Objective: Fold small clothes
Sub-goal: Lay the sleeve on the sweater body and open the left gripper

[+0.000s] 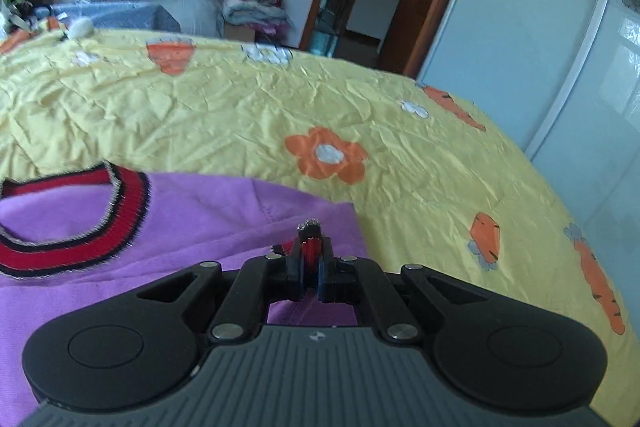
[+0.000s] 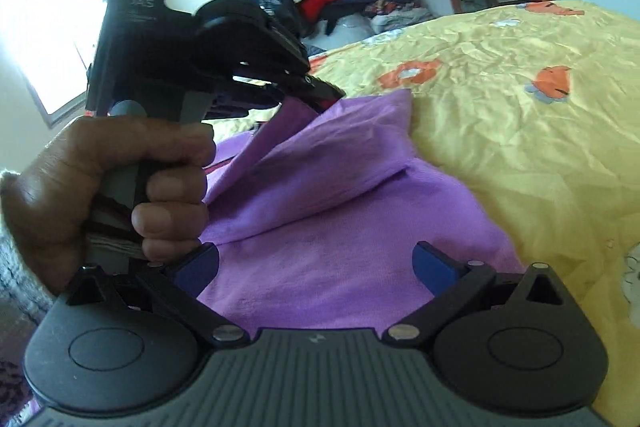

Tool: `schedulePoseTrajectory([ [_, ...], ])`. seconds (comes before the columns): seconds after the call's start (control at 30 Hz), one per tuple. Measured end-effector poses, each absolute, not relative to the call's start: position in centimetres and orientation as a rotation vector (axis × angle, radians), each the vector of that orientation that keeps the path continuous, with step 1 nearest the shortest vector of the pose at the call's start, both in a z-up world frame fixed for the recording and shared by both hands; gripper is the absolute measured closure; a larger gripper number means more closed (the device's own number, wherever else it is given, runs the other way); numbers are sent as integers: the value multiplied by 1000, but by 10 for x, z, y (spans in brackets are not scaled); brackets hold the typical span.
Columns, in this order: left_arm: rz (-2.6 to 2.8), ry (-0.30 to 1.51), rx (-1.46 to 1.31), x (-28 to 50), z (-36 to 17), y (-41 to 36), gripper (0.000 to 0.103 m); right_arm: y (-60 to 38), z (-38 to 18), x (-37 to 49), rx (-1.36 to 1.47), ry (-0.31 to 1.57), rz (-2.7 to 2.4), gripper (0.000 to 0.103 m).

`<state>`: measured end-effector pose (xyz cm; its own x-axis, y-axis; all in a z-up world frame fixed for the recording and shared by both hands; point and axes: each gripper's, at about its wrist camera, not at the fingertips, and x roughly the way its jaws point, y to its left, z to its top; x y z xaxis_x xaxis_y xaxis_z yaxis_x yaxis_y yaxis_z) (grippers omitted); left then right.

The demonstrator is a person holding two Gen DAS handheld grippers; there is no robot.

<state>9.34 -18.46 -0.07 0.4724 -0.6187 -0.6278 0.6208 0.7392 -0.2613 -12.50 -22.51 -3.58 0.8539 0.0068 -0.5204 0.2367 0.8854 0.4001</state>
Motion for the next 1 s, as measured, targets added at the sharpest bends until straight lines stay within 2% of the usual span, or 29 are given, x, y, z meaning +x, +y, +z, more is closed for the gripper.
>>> schedulePoseTrajectory([
  [0.1,-820,845,3,102,-10,-190,96,-228,-36,-125,491,544,-122,0],
  [0.17,-877,935,-30,110,-17,-190,61,-226,-36,-127,486,540,-121,0],
  [0.2,-894,969,-66,114,-19,-185,29,-226,-36,-129,485,537,-118,0],
  [0.23,-903,950,-111,112,-15,-175,19,-226,-35,-130,487,537,-123,0],
  [0.3,-902,852,-155,106,4,-141,20,-233,-35,-132,511,530,-116,0],
  [0.37,-833,747,-157,98,24,-95,15,-241,-31,-124,514,538,-103,0],
  [0.43,-700,648,-122,92,36,-41,4,-239,-21,-107,412,545,-124,0],
  [0.5,-569,598,-100,88,36,13,2,-229,-11,-82,266,552,-132,0],
  [0.63,-387,681,-170,98,11,96,1,-211,-9,-17,161,580,-42,0],
  [0.8,-204,779,-127,105,-30,137,2,-188,-29,51,72,725,27,0],
  [0.87,-144,733,-15,96,-40,144,0,-178,-36,54,-32,726,-20,0],
  [1.0,-131,760,-3,94,-34,161,0,-207,-40,53,14,729,-80,0],
])
